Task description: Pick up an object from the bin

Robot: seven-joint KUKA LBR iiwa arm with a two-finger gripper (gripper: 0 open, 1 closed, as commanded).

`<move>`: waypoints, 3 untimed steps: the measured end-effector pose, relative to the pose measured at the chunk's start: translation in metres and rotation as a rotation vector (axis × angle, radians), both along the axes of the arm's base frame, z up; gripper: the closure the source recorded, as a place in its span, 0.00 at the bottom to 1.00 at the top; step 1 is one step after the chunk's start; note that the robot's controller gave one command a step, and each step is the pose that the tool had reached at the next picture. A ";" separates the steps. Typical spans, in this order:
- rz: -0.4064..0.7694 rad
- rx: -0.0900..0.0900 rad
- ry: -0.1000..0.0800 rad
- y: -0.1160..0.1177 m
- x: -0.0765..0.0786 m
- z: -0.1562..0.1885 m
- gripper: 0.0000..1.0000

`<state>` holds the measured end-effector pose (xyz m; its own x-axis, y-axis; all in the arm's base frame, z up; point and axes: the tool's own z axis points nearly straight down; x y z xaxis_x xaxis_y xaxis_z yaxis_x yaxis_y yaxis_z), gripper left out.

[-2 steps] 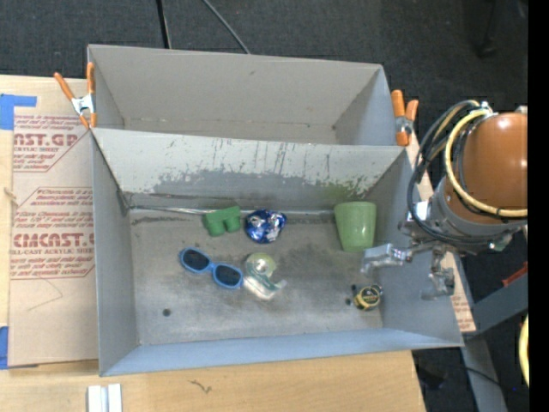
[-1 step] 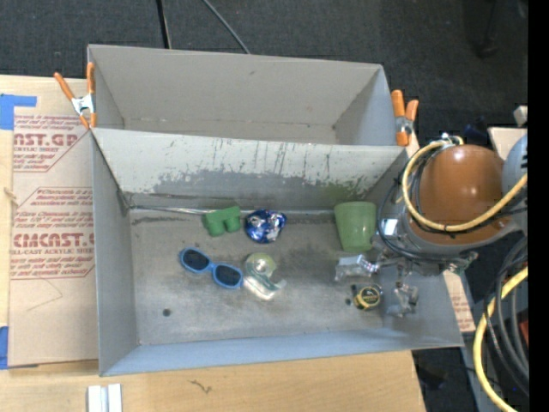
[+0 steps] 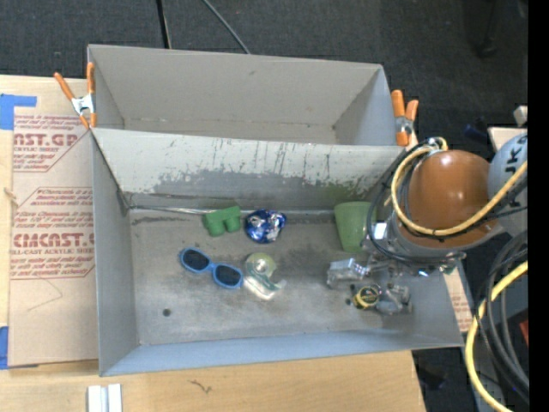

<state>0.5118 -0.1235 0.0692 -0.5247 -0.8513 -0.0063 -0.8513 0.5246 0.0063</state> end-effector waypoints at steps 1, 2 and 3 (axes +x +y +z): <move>0.000 -0.006 -0.002 -0.003 0.001 0.002 1.00; 0.317 -0.009 -0.010 -0.030 -0.008 0.155 1.00; 0.391 -0.002 0.000 -0.010 -0.026 0.100 1.00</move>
Offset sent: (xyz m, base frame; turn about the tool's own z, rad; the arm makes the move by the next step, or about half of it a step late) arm 0.0000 0.0000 0.0000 0.0000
